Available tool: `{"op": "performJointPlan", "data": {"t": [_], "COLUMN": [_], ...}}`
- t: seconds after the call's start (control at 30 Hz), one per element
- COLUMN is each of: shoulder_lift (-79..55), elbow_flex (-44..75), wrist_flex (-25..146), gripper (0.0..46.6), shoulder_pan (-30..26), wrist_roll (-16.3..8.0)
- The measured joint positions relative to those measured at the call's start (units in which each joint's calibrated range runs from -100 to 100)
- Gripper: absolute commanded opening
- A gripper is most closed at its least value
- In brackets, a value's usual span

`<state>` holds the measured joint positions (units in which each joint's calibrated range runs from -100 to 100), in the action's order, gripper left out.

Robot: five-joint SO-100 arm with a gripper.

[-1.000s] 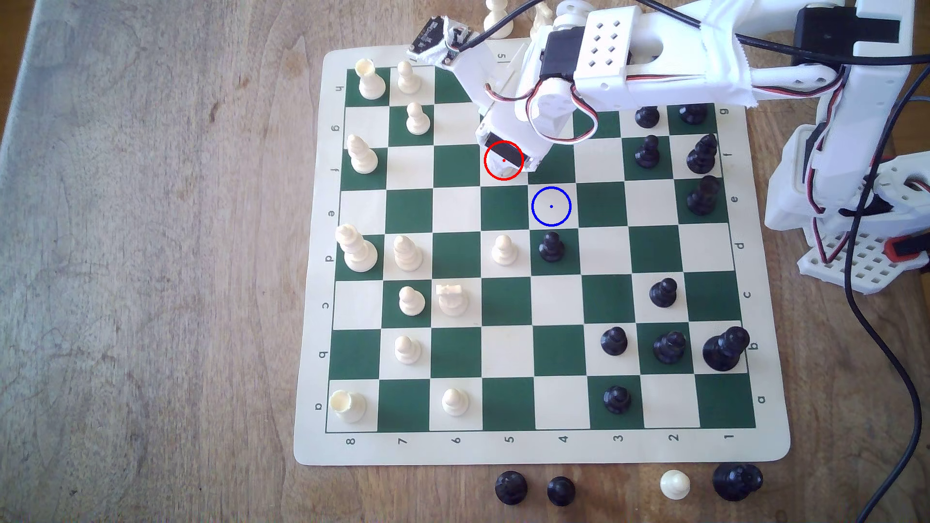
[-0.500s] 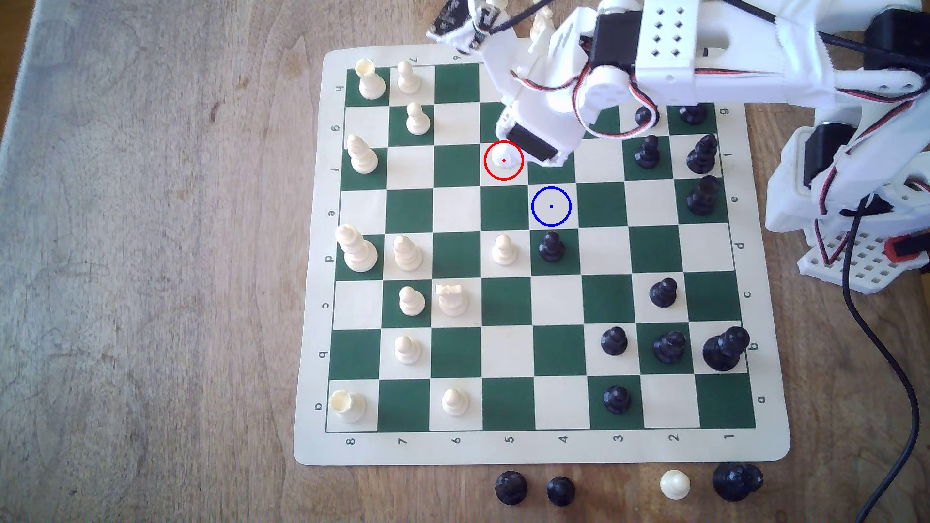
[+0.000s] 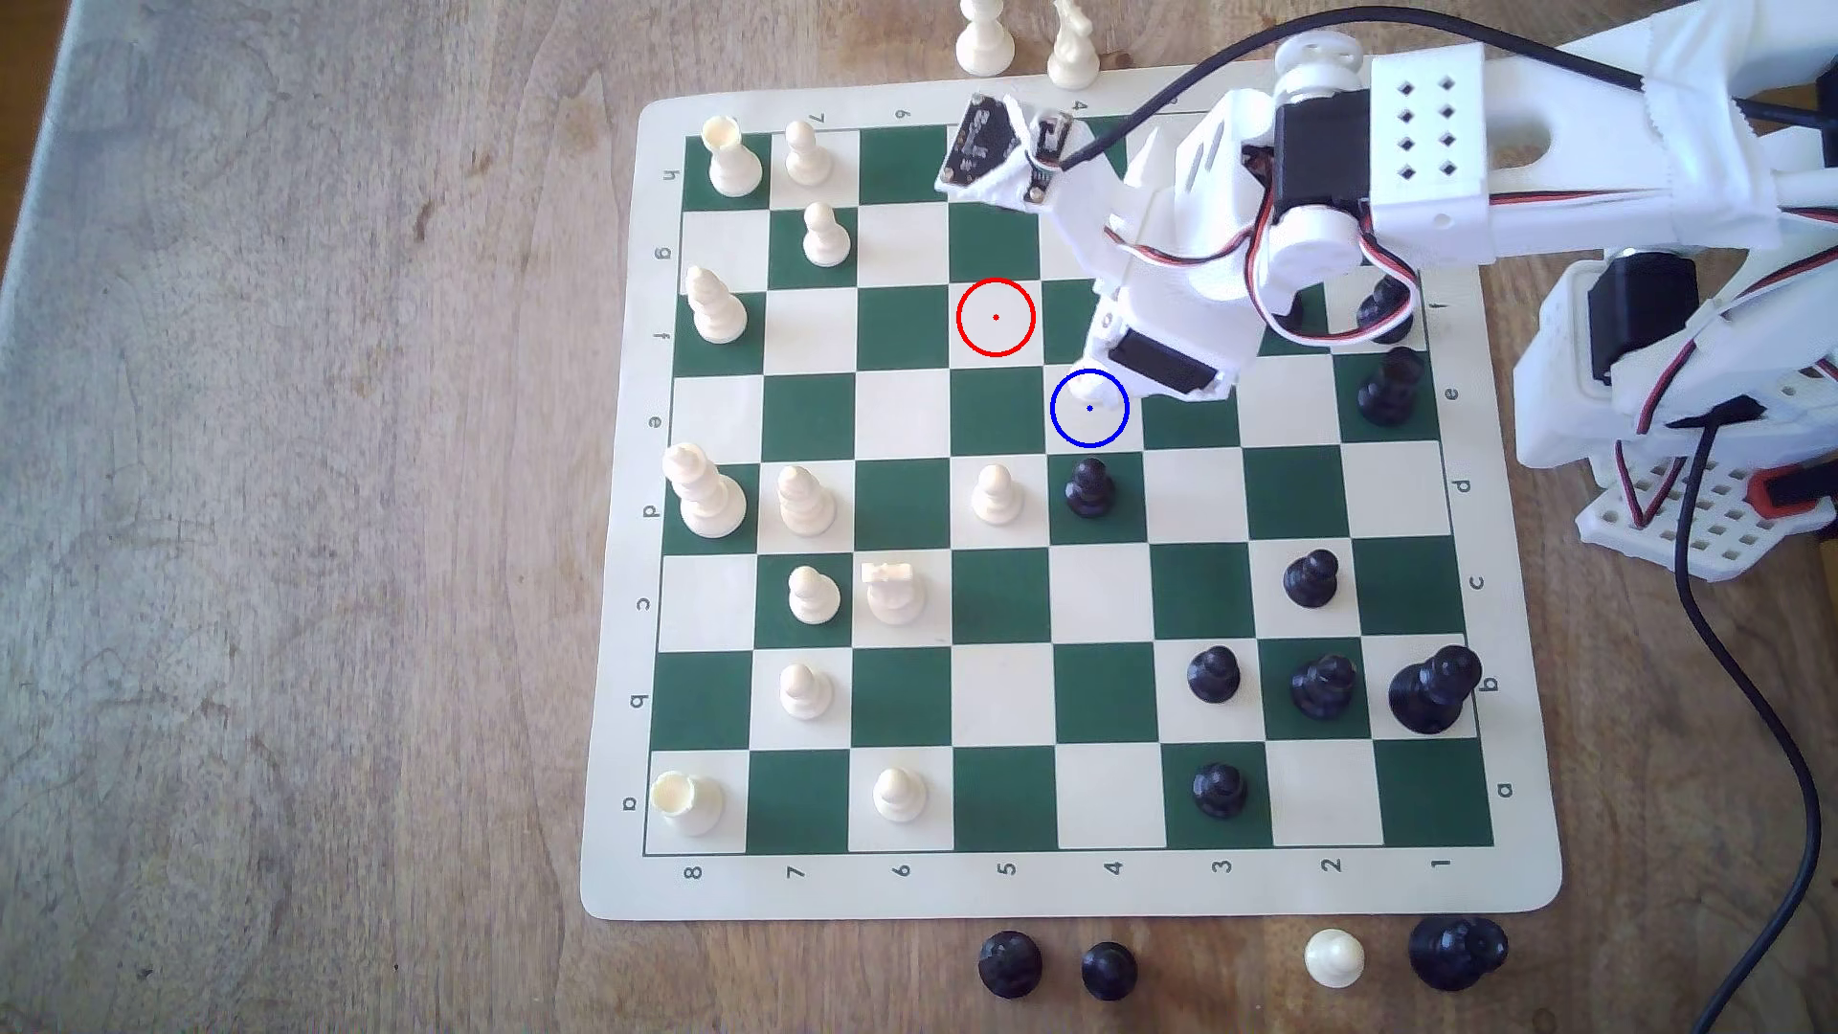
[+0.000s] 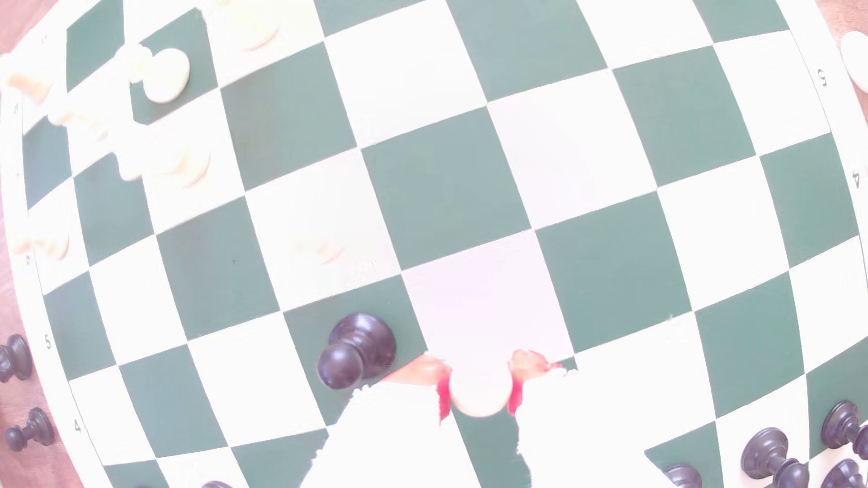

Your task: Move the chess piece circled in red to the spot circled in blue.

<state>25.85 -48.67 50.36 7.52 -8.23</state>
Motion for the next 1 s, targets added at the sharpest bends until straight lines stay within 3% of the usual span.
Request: {"op": "performJointPlan", "data": {"t": [1.0], "shoulder_lift": [-6.9], "elbow_flex": [-2.9], "wrist_flex": [-7.9], "gripper": [2.5], "shoulder_pan": [-0.3], "wrist_roll": [0.0]}}
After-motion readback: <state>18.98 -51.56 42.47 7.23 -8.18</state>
